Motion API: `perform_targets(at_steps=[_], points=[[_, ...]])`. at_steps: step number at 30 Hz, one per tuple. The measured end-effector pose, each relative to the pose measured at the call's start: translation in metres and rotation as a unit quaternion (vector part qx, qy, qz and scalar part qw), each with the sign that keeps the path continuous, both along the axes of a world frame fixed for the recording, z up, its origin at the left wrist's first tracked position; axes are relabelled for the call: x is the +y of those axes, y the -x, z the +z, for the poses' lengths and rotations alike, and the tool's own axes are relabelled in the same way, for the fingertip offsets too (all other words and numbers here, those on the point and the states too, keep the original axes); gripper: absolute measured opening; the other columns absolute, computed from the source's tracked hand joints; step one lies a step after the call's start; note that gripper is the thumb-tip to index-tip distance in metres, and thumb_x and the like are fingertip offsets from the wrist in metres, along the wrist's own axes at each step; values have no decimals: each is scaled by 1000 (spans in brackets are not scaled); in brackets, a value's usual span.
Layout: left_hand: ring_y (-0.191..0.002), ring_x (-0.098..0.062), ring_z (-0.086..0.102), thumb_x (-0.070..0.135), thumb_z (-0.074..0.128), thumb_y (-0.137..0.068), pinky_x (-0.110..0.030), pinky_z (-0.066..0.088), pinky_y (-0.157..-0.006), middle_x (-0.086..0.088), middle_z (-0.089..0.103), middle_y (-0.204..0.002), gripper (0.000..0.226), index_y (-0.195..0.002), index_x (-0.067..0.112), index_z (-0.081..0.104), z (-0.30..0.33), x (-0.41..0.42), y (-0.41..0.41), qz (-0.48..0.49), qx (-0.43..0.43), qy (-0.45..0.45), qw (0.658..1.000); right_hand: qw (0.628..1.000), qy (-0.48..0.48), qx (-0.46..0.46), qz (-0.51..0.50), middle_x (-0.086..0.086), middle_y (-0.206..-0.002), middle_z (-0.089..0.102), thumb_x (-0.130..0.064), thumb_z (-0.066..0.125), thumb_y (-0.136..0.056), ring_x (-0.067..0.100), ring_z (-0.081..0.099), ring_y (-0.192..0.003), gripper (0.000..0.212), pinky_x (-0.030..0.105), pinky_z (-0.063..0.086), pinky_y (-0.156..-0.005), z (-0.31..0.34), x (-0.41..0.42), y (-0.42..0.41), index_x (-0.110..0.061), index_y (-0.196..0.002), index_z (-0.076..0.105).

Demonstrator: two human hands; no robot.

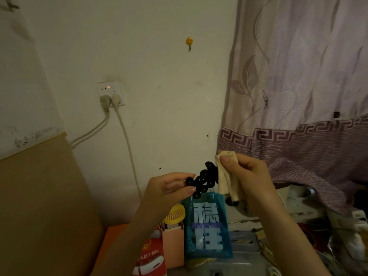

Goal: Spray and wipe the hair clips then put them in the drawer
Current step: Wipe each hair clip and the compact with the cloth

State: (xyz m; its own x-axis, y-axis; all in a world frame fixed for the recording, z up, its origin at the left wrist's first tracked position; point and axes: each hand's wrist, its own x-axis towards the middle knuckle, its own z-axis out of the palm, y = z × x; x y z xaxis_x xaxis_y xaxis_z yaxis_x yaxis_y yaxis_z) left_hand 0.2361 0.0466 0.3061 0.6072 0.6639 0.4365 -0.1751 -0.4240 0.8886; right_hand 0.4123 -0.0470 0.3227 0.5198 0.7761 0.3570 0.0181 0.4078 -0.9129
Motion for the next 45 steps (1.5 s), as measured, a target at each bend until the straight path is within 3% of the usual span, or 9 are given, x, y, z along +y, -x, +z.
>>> perform_targets(at_steps=[3, 7, 11, 16, 21, 29, 34, 40, 45], points=[[-84, -20, 72, 18, 71, -66, -24, 57, -75, -5, 76, -88, 28, -94, 19, 72, -2, 0, -3, -11, 7, 3, 1000, 999, 22, -42, -5, 5, -89, 75, -22, 72, -77, 19, 69, -82, 14, 36, 56, -75, -6, 6, 6, -19, -89, 77], [-85, -20, 72, 19, 72, -66, -27, 57, -76, -6, 76, -87, 26, -91, 27, 75, -4, 1, -2, -15, 12, 5, 1000, 997, 30, -59, -28, 0, -89, 75, -15, 70, -82, 17, 70, -85, 13, 40, 57, -80, -16, 11, 5, -24, -85, 78], [-85, -16, 72, 24, 72, -64, -23, 56, -76, -1, 76, -87, 25, -83, 40, 77, -5, 1, 0, -14, 17, 2, 1000, 997, 27, -62, -39, -1, -86, 75, -15, 68, -84, 16, 70, -84, 22, 35, 57, -78, -22, 10, 3, -33, -76, 78], [-81, -13, 73, 10, 71, -71, -19, 55, -72, -1, 76, -83, 26, -90, 27, 73, -10, 2, 1, 9, 22, 5, 1000, 995, 63, -37, -63, -3, -79, 75, -17, 69, -84, 10, 70, -75, 15, 21, 54, -65, -26, 9, -5, -29, -80, 76], [-84, -16, 73, 13, 69, -73, -22, 57, -74, -2, 76, -87, 28, -100, 21, 70, -11, 2, 3, 21, 23, 9, 999, 992, 76, 49, -85, 4, -75, 72, -21, 68, -84, 25, 65, -78, 11, 43, 53, -77, -24, 2, -12, -15, -90, 75], [-84, -17, 73, -4, 64, -81, -21, 56, -71, -4, 76, -89, 29, -98, 18, 70, -13, 2, -1, 25, 6, 38, 999, 999, 49, 11, -11, -5, -86, 75, -32, 69, -70, 9, 70, -76, 12, 24, 54, -65, -21, -1, 7, -29, -80, 77], [-79, -14, 73, -5, 64, -82, -18, 55, -68, 0, 76, -84, 28, -100, 16, 70, -13, -1, -1, 32, 6, 4, 999, 999, 29, 13, -41, 1, -106, 73, -10, 70, -81, 8, 69, -92, 15, 20, 54, -73, -34, 6, 17, -22, -87, 76], [-82, -15, 72, -6, 62, -83, -18, 55, -70, 0, 76, -85, 27, -99, 15, 70, -18, -3, 0, 14, 4, 6, 1000, 997, 19, -5, -71, 5, -102, 74, -10, 68, -83, 14, 69, -94, 16, 28, 56, -80, -40, 3, 19, -23, -89, 75], [-84, -15, 72, -4, 62, -84, -19, 55, -70, 2, 76, -88, 29, -98, 20, 69, -20, -5, 1, 15, 3, 17, 1000, 993, 13, 37, -110, -4, -76, 75, -14, 67, -85, 3, 67, -68, 14, 17, 53, -59, -40, -3, 16, -25, -82, 75]])
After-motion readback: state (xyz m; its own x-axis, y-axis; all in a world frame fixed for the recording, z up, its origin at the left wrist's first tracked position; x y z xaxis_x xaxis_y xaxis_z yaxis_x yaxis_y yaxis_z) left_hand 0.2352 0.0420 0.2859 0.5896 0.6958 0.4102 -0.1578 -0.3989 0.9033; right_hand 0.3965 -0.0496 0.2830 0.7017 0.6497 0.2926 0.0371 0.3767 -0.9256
